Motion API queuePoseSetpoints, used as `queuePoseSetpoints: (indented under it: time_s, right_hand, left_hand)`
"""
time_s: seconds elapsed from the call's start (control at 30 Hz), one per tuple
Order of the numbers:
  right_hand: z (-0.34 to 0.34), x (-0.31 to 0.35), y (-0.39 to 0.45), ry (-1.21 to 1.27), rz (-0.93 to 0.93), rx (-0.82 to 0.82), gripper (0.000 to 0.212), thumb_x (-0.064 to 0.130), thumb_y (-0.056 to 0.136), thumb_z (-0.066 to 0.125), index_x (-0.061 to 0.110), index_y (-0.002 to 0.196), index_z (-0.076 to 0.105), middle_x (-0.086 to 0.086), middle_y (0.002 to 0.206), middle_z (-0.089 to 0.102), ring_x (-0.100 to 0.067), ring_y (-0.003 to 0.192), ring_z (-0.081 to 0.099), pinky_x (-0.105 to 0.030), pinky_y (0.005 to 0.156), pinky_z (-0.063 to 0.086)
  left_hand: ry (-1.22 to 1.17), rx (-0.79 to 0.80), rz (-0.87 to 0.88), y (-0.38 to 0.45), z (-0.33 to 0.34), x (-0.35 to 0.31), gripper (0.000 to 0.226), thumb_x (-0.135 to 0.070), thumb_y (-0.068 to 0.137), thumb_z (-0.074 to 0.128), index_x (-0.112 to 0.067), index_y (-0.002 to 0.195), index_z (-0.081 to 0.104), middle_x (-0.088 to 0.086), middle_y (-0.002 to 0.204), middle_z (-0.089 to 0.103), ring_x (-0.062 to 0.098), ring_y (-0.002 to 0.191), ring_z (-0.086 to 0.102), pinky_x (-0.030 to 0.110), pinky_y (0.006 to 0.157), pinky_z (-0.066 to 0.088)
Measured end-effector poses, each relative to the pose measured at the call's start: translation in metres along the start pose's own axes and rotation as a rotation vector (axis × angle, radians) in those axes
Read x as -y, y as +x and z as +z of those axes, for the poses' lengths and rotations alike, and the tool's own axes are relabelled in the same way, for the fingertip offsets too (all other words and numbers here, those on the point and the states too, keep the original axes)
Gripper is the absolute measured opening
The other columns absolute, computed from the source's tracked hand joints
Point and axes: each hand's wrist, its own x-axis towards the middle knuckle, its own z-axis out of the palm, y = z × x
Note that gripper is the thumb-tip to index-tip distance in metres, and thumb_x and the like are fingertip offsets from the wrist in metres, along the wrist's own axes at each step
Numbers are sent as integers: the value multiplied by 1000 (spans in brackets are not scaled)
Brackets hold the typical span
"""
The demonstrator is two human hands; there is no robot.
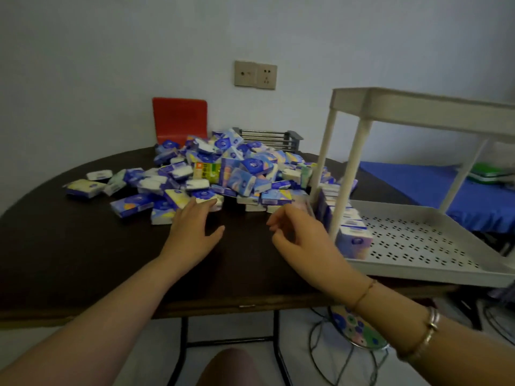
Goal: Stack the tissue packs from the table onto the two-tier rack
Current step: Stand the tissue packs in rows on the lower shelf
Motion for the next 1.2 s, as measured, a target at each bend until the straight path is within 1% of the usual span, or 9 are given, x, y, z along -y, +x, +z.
queuePoseSetpoints:
  time_s: [0.13, 0.37, 0.47, 0.57, 0.73, 0.83, 0.97, 1.1, 1.2]
  right_hand:
    - [42, -9, 42, -38, 3, 12, 15, 18, 87, 55, 27, 99, 53, 10, 91, 55, -1, 74, 52, -12, 64, 38]
    - [99, -21, 111, -242, -123, 22, 43, 18, 88, 56, 22, 130, 45, 0, 127, 46, -16, 118, 40, -29, 100, 35]
    - [115, -24, 131, -319, -210, 97, 57, 22, 86, 60, 23, 139, 40, 0, 141, 41, -21, 127, 36, -37, 108, 32]
    - [126, -25, 139, -402, -229, 112, 58, 23, 86, 60, 25, 140, 39, 2, 146, 38, -23, 129, 33, -37, 106, 32]
    - [130, -28, 134, -493, -290, 100, 47, 19, 87, 58, 20, 132, 49, 0, 139, 45, -24, 124, 38, -37, 101, 35]
    - [124, -29, 125, -424, -300, 77, 43, 17, 85, 59, 18, 127, 51, -2, 130, 54, -23, 119, 45, -37, 98, 40]
    - [110, -31, 107, -252, -194, 90, 41, 20, 87, 58, 24, 126, 47, 2, 116, 60, -13, 98, 56, -29, 83, 48]
    - [105, -32, 96, -9, -29, 107, 35, 16, 86, 58, 26, 117, 47, 6, 118, 60, -9, 98, 59, -29, 82, 52]
    - [101, -29, 94, 200, 134, 75, 30, 12, 85, 61, 23, 111, 50, 6, 114, 59, -8, 100, 58, -16, 76, 47]
  left_hand:
    - [127, -19, 5, -4, -7, 27, 69, -36, 91, 57, -24, 149, 22, -3, 157, 20, 19, 147, 4, 41, 120, 9]
    - [235, -5, -78, 5, 4, 36, 70, -44, 95, 45, -30, 151, 6, -2, 160, 3, 23, 147, -7, 45, 118, 1]
    - [245, -76, -83, 6, 5, 39, 67, -41, 95, 45, -27, 151, 11, -1, 157, 18, 22, 147, 6, 46, 120, 6]
    - [294, -185, -117, 6, 3, 37, 63, -39, 95, 45, -26, 149, 18, -1, 146, 33, 22, 138, 26, 43, 116, 21]
    - [326, -310, -276, 0, -3, 35, 44, -44, 94, 45, -27, 135, 45, 4, 136, 32, 24, 124, 36, 39, 104, 37]
    - [288, -310, -274, 1, 0, 35, 44, -45, 92, 50, -24, 131, 43, 6, 147, 24, 24, 131, 33, 37, 106, 37]
    - [257, -317, -261, 1, -1, 36, 46, -40, 87, 61, -20, 124, 43, 5, 144, 31, 20, 127, 40, 33, 102, 40]
    - [155, -316, -220, -1, -4, 34, 32, -26, 82, 69, -20, 106, 49, 1, 132, 36, 18, 117, 43, 31, 89, 46]
    - [-124, -347, -210, -2, -8, 32, 30, -20, 76, 72, -22, 89, 46, -6, 112, 40, 10, 98, 46, 18, 68, 38]
